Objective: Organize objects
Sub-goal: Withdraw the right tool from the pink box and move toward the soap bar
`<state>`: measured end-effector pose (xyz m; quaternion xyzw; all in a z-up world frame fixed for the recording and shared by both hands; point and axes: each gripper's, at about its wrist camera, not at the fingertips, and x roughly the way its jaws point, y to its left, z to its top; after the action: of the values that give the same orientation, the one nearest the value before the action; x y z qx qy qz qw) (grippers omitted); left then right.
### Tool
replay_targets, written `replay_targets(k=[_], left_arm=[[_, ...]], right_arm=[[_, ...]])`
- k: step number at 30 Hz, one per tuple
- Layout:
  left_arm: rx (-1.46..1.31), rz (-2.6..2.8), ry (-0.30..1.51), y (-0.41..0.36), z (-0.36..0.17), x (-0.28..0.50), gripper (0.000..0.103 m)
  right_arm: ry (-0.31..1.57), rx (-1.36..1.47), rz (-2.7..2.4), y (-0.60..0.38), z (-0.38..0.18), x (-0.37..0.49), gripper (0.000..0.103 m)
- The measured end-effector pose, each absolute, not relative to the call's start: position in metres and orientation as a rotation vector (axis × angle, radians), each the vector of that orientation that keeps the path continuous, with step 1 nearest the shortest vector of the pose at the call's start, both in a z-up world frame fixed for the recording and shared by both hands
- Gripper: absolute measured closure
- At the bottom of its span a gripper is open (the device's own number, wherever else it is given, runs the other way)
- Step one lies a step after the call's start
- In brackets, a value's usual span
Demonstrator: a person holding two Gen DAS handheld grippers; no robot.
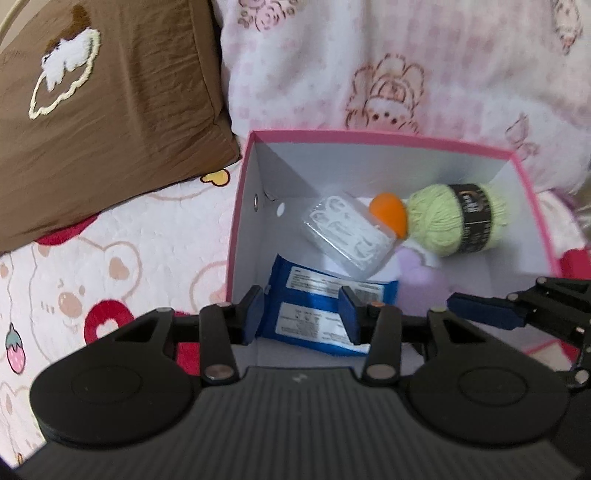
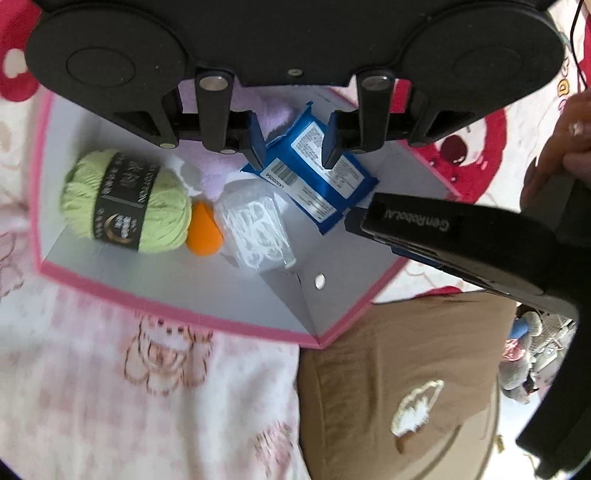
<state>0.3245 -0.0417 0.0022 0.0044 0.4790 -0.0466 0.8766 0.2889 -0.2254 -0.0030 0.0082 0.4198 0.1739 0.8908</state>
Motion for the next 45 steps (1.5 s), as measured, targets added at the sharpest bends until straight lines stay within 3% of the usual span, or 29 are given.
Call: replay_targets(k=[6,18,25,27,31,34,45], left_arm=[[-0.043,-0.149,0.995,-0.03,0.03,0.298,0.059],[-0.043,-0.248,0.968,-0.035,0.088,0.235,0.043],[-0.026,-0.288,0.925,-0.039,0.111,0.206,0.027],[-0.022,-0.299,0.913,-0.038,0.113,0.197,0.022],[-0.103,-0.345,0.949,-0.034,0.107,0.187,0.013],[-0.221,-0.385,0.994,-0.028,0.097,0.183,0.011],[-0.175,-0.36,1.032,-0.038,0.064,0.155,0.0]], right_arm=[[0.813,-0.043,0.375,-0.229,0.034,0.252,0.063],[0.72,-0.092,0.373,-0.233,0.083,0.185,0.054],[0.683,-0.116,0.369,-0.236,0.091,0.157,0.029],[0.668,-0.127,0.355,-0.237,0.092,0.149,0.028],[0.645,-0.124,0.356,-0.241,0.093,0.128,0.012],[0.619,-0.14,0.358,-0.239,0.09,0.114,0.007],[0.626,-0.177,0.385,-0.231,0.068,0.081,0.006]])
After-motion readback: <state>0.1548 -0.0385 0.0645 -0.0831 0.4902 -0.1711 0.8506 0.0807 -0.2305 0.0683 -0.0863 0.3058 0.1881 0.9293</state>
